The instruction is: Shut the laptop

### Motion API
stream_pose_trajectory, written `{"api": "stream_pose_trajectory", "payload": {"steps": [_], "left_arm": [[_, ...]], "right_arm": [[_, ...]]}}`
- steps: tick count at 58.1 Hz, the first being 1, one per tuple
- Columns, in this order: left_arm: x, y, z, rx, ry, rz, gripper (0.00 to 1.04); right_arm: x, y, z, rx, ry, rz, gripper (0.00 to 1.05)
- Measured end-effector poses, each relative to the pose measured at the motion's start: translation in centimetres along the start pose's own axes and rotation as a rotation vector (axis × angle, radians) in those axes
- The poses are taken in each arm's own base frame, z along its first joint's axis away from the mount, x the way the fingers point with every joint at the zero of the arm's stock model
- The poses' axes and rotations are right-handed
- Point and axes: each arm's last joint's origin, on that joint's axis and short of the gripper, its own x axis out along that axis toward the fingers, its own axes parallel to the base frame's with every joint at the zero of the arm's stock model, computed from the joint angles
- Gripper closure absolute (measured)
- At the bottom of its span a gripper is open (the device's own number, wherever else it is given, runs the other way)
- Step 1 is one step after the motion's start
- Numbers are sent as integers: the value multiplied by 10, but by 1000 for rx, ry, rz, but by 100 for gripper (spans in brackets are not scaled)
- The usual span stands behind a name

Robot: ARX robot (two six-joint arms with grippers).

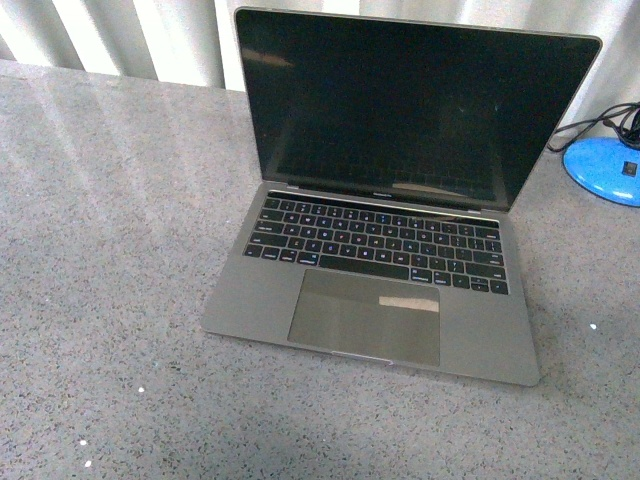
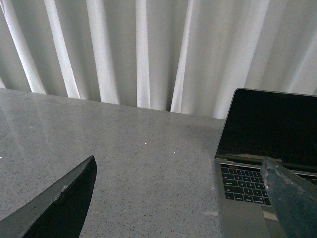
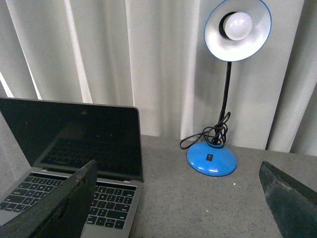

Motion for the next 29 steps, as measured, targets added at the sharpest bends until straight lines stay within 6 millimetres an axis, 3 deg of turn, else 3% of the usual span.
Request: {"api": "stream_pose_trajectory", "payload": {"steps": [29], "left_arm": [[0, 0, 0, 0, 0, 0, 7]], "right_arm": [[0, 0, 0, 0, 0, 0, 10]]}}
